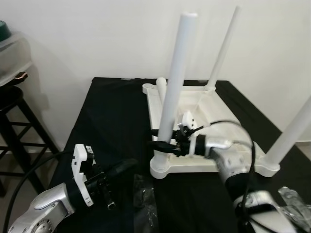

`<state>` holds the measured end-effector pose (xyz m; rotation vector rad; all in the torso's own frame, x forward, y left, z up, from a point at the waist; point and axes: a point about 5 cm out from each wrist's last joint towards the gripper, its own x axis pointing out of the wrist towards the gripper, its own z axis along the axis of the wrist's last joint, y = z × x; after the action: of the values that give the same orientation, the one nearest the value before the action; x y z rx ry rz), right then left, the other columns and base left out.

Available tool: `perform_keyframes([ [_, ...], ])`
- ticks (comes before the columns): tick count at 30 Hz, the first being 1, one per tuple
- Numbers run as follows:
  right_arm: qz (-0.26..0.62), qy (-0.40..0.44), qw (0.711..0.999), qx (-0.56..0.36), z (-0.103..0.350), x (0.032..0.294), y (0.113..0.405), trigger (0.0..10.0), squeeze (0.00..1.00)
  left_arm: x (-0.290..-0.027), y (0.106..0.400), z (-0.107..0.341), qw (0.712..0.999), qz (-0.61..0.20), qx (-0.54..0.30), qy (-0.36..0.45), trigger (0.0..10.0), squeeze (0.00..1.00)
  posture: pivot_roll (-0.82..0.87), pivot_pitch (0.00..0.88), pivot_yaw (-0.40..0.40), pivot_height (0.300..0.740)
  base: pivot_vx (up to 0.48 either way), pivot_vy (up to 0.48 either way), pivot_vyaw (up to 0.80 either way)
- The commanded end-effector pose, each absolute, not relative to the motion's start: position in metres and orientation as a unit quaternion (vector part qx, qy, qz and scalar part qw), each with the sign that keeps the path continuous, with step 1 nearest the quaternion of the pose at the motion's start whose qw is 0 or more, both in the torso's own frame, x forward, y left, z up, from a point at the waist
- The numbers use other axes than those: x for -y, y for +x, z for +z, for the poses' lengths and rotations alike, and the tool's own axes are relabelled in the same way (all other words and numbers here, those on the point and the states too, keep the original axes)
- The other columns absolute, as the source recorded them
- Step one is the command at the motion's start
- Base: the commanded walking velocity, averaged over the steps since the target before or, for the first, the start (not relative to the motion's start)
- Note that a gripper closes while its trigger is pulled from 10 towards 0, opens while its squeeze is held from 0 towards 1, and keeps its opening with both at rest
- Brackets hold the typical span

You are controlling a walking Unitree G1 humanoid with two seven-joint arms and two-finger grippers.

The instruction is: Building children table

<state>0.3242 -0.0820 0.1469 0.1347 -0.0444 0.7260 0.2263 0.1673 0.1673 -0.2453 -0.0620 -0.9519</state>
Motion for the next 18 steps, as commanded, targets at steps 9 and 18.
perform_keyframes([
  [9, 0.242, 0.064, 0.968, -0.026, 0.129, 0.076, 0.304, 0.0, 0.00, -0.168, 0.229, 0.169, 0.875, -0.468, 0.030, -0.118, 10.0, 0.00, 0.07, 0.000, -0.077, 0.740, 0.000, 0.000, 0.00],
  [18, 0.308, 0.057, 0.949, -0.046, 0.128, 0.065, 0.299, 10.0, 0.00, -0.167, 0.228, 0.169, 0.879, -0.460, 0.035, -0.118, 10.0, 0.00, 0.08, 0.000, -0.083, 0.740, 0.000, 0.000, 0.00],
])
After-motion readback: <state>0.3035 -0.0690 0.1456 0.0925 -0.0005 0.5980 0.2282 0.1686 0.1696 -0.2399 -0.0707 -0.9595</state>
